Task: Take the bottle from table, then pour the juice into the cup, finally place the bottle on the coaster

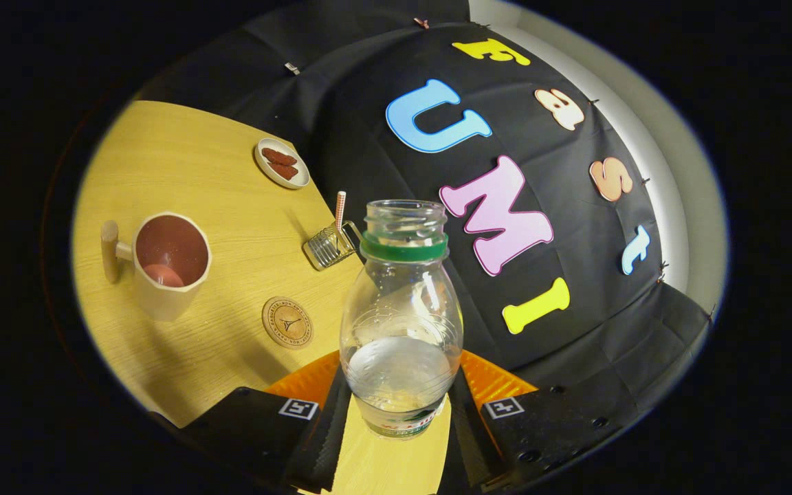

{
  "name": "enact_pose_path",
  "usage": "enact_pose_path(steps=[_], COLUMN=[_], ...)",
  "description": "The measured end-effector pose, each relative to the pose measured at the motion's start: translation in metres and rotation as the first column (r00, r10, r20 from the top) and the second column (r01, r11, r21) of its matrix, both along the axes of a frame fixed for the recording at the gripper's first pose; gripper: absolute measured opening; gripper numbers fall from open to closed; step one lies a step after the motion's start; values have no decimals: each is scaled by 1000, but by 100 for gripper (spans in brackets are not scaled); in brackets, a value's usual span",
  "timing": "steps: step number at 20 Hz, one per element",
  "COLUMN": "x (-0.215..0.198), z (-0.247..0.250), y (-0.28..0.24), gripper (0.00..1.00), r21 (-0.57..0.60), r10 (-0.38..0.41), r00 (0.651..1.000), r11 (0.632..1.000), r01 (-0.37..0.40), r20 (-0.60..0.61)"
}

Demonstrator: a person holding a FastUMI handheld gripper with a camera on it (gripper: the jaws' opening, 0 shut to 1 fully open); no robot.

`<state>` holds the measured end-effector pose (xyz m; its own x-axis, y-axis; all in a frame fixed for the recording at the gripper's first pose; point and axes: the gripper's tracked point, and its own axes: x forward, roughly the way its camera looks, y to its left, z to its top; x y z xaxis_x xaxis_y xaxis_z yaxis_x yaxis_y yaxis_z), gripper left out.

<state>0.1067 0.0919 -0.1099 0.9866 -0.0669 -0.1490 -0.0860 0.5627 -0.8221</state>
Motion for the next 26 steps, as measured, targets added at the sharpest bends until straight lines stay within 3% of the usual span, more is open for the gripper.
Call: enact_pose_path(steps=[4,10,16,26], x=[8,15,28,43], z=[-11,-31,-52,-57], y=[0,16,35,60], gripper=[72,72,72,72], r21=[-85,-211,-328,-501], r10=[2,67,117,214], r00=[1000,997,989,969], r11=[996,975,935,829], r01=[-3,-74,-139,-247], r20=[-9,-41,-86,-123])
